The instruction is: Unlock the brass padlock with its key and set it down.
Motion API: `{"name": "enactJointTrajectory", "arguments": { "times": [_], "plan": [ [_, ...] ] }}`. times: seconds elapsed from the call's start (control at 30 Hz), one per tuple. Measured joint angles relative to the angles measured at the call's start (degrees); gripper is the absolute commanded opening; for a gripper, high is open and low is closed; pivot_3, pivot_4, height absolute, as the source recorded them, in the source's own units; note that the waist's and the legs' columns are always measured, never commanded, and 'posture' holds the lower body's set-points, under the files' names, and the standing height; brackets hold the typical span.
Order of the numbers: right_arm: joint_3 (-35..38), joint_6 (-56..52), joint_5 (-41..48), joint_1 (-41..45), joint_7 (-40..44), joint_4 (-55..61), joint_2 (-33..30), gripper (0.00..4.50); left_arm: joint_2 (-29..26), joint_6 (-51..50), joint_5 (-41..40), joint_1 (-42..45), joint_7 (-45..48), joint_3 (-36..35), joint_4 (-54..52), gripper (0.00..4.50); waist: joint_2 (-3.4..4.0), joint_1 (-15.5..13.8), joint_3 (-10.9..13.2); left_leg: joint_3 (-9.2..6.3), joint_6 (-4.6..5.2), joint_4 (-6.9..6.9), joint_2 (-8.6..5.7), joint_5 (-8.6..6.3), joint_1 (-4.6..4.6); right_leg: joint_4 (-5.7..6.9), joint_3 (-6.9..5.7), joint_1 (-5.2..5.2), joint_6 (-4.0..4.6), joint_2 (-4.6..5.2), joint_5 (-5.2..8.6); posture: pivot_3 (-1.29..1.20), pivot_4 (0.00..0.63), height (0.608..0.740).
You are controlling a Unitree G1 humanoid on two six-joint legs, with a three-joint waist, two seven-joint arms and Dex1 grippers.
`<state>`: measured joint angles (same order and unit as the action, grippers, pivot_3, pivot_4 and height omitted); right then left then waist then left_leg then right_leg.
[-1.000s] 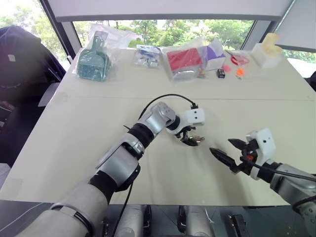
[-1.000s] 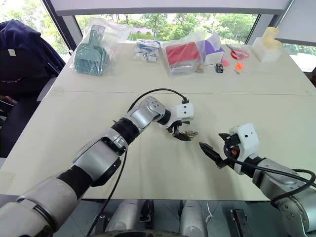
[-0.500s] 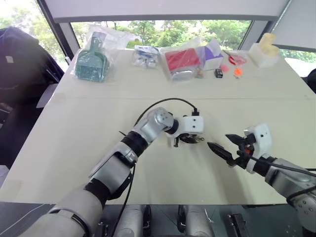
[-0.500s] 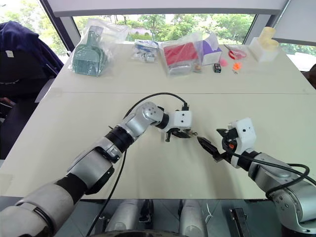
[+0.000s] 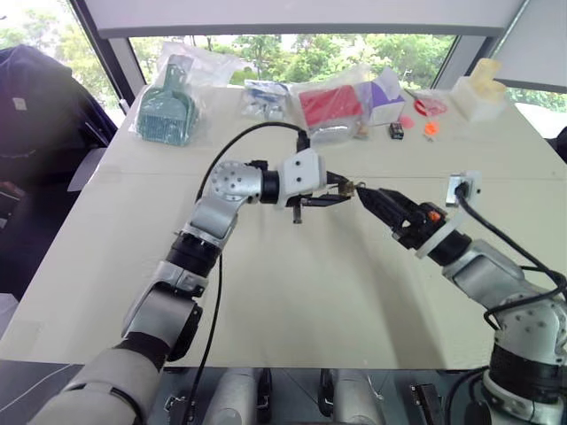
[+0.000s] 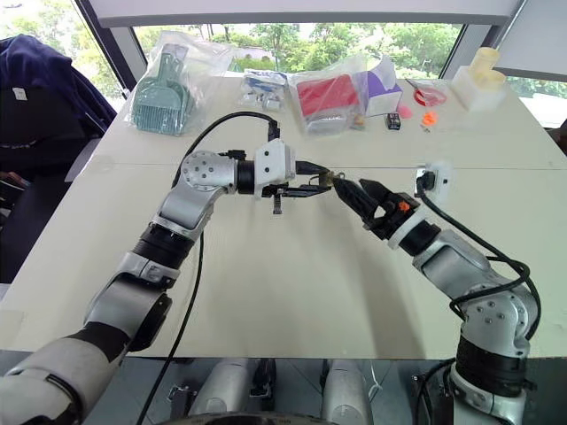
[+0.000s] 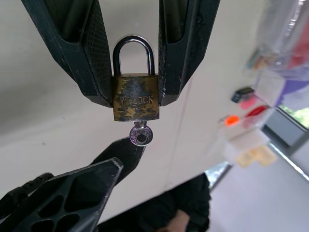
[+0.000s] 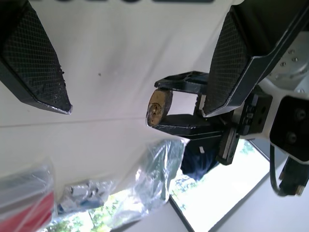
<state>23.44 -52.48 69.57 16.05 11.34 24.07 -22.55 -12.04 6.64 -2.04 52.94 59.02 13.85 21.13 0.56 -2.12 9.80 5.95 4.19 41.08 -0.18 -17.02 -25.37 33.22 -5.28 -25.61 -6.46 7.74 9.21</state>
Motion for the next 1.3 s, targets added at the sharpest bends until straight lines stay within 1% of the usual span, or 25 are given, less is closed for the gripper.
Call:
{"name": "enactJointTrajectory", "arguments": {
  "times": [0.23,0.37,0.47,0.5,0.53,0.57,0.7,0.73,1.1,1.13,1.2,1.3],
  "plan": [
    [-0.21,1.33,3.77,0.97,-1.79,-1.62,0.09,4.50,0.24,-0.23,-1.07,-1.47,-2.49,-0.11,-2.81,0.76,0.01,0.03,0.00,0.01,-0.01,-0.02,0.02,0.02,0.03,0.03,0.00,0.02,-0.10,-0.05,-0.06,0.00,0.150,0.735],
    [-0.83,2.78,4.94,1.40,-2.89,-2.50,1.29,4.50,0.32,-0.33,-1.15,-1.56,-2.91,0.01,-3.49,0.76,0.01,0.05,0.00,0.01,-0.01,-0.02,0.02,0.02,0.04,0.03,0.00,0.02,-0.11,-0.06,-0.05,0.00,0.150,0.735],
    [-1.63,3.42,5.51,1.76,-3.26,-2.51,1.38,3.68,0.32,-0.37,-1.16,-1.59,-2.92,0.07,-4.10,0.76,0.01,0.04,0.00,0.01,-0.01,-0.02,0.02,0.02,0.04,0.03,0.00,0.03,-0.10,-0.06,-0.05,0.00,0.150,0.735],
    [-1.86,3.62,5.55,1.75,-3.33,-2.51,1.47,3.26,0.32,-0.37,-1.16,-1.59,-2.92,0.08,-4.22,0.76,0.01,0.04,0.00,0.01,-0.01,-0.02,0.02,0.02,0.04,0.03,0.00,0.03,-0.11,-0.06,-0.05,0.00,0.150,0.735],
    [-2.10,3.91,5.59,1.75,-3.50,-2.51,1.63,2.72,0.33,-0.38,-1.16,-1.60,-2.92,0.12,-4.40,0.76,0.01,0.04,0.00,0.01,-0.01,-0.02,0.02,0.02,0.03,0.03,0.00,0.03,-0.11,-0.06,-0.05,0.00,0.150,0.735],
    [-2.39,4.25,5.70,1.75,-3.74,-2.51,1.80,2.28,0.36,-0.38,-1.16,-1.60,-2.93,0.12,-4.49,0.76,0.01,0.05,0.00,0.01,-0.02,-0.02,0.02,0.02,0.04,0.03,0.00,0.03,-0.11,-0.07,-0.05,0.00,0.150,0.735],
    [-3.12,5.33,7.20,1.74,-4.28,-2.31,2.73,0.18,0.39,-0.63,-1.12,-1.66,-3.26,0.19,-4.49,0.76,0.01,0.07,0.00,0.01,-0.02,-0.02,0.02,0.02,0.04,0.03,0.00,0.04,-0.11,-0.08,-0.06,0.00,0.150,0.735],
    [-3.26,5.61,7.63,1.73,-4.60,-2.26,2.86,0.08,0.38,-0.62,-1.03,-1.67,-3.52,0.29,-4.50,0.76,0.01,0.05,0.00,0.01,-0.02,-0.02,0.02,0.02,0.05,0.03,0.00,0.05,-0.11,-0.08,-0.06,0.00,0.150,0.735],
    [-4.46,7.89,8.10,1.55,-5.46,-2.27,2.89,0.08,0.35,-0.09,-1.00,-1.68,-4.70,0.55,-4.52,0.76,0.01,0.07,0.00,0.01,-0.02,-0.02,0.02,0.02,0.05,0.03,0.00,0.05,-0.11,-0.08,-0.05,0.00,0.150,0.735],
    [-4.60,8.12,7.96,1.42,-5.38,-2.27,2.88,0.94,0.34,-0.08,-1.00,-1.71,-4.74,0.61,-4.50,0.76,0.01,0.06,0.00,0.01,-0.02,-0.02,0.02,0.02,0.05,0.03,0.00,0.05,-0.11,-0.08,-0.05,0.00,0.150,0.735],
    [-5.02,8.42,7.59,0.81,-5.28,-2.27,2.87,1.74,0.40,0.11,-1.02,-1.72,-4.74,0.66,-4.50,0.76,0.01,0.04,0.00,0.01,-0.02,-0.02,0.02,0.02,0.05,0.03,0.00,0.06,-0.11,-0.08,-0.05,0.00,0.150,0.735],
    [-5.16,8.68,6.94,0.31,-5.30,-2.39,2.75,3.23,0.39,0.13,-1.02,-1.72,-4.75,0.68,-4.50,0.76,0.01,0.07,0.00,0.01,-0.02,-0.02,0.02,0.02,0.05,0.02,0.00,0.06,-0.11,-0.08,-0.05,0.00,0.150,0.735]
  ]
}}
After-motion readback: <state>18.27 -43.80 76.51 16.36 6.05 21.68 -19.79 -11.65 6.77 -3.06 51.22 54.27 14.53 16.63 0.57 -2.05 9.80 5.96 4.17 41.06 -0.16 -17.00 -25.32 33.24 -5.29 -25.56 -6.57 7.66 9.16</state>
